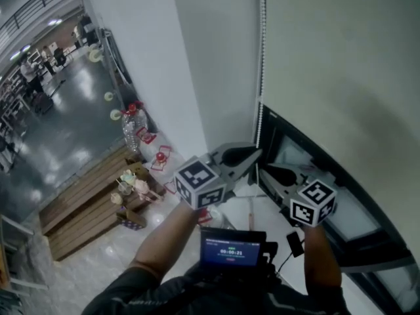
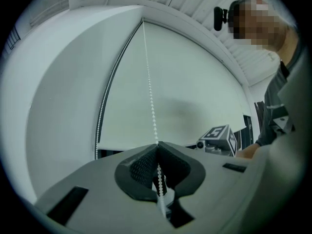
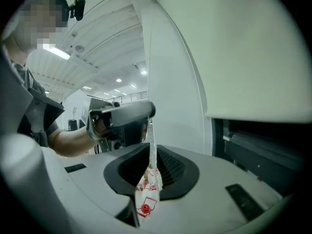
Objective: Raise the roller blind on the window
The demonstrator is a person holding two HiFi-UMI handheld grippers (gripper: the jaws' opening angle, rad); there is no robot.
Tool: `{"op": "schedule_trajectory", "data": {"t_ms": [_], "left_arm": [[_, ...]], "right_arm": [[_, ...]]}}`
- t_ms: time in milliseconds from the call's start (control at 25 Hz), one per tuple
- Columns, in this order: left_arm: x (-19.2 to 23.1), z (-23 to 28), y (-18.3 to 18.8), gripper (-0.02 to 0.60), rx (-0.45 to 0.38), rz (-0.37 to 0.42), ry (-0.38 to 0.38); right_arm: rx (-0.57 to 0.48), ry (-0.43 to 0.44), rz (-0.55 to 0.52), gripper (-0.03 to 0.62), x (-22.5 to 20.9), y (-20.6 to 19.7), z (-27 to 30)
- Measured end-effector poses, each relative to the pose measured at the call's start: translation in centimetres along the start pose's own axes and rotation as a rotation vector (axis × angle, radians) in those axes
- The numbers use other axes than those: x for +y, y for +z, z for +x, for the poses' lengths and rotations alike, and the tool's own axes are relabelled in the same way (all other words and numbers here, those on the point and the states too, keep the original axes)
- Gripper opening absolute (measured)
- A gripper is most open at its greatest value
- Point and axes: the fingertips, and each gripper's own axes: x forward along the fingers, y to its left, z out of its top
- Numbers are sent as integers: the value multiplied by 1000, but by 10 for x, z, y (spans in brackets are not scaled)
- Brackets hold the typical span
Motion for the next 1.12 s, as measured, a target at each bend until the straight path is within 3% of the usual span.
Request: {"op": "schedule_trajectory", "data": {"t_ms": [320,480,600,640,960,1120], "left_arm": [[1,-4,0,8,-12,-8,-2],[-2,-5,0,8,-11,7,-2],[-3,-6,1,8,-5,12,-2],[-4,-6,1,8,-3,11,-1],[0,-9,3,8,-9,0,3],[-2,-8,-18,8,24,-26,0]], "right_arm": [[-210,64,-108,87,9,121,-16],[-270,104,-137,87,22,160,-5],[-262,110,-147,71,25,169,5],[-259,115,-140,10,25,169,7],[-294,128,-87,2,24,167,12],[-266,117,-71,2,19,148,16]]}}
